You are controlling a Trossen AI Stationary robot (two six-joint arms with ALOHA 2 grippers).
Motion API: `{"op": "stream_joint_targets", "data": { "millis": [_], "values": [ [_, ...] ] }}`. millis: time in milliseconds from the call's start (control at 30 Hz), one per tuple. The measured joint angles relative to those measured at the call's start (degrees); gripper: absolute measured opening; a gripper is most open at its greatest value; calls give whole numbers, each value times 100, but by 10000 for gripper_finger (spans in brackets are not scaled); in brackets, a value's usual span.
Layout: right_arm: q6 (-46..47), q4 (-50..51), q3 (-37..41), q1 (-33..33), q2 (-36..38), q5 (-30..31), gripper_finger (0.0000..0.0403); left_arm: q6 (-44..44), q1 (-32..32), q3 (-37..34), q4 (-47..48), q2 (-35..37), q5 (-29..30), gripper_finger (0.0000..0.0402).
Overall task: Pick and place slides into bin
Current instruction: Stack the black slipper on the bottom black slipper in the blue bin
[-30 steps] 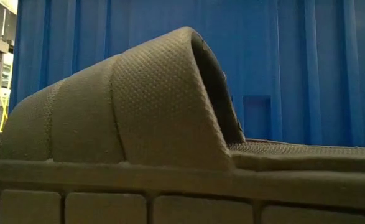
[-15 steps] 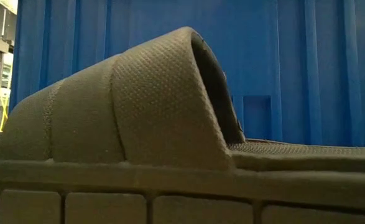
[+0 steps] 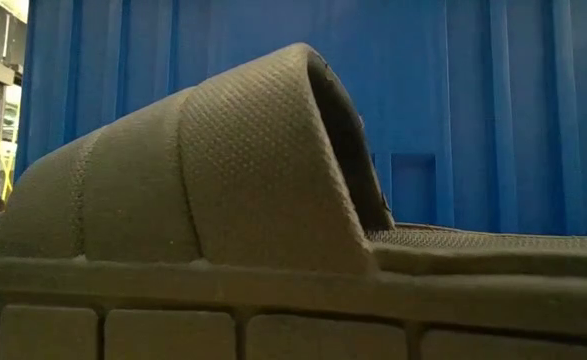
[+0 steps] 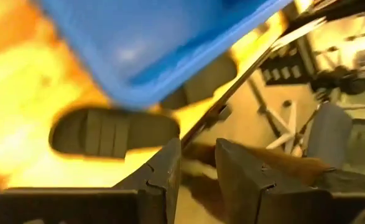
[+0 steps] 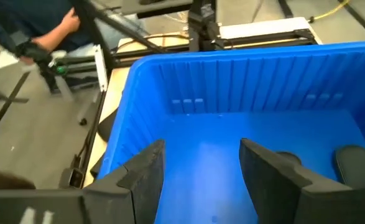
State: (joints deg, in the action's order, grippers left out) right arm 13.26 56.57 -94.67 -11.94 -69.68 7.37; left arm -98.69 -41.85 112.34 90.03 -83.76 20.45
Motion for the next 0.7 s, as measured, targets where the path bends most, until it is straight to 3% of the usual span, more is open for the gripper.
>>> {"op": "stream_joint_targets", "data": {
  "millis": [233,400,533,700],
  "values": [
    [390,-148,0,-157,-2,426,195,-703,-243,-1047,-97,35,-895,90],
    [781,-233,2,-328,-7,735,195,-394,-343,-1971,-1114,32,-1585,92],
    [1094,-225,2,-487,-7,941,195,-388,-570,-2689,-2278,30,-1577,118],
    [1245,-201,2,-655,-14,1377,195,-622,-817,-3331,-3017,28,-1248,180]
  ]
}}
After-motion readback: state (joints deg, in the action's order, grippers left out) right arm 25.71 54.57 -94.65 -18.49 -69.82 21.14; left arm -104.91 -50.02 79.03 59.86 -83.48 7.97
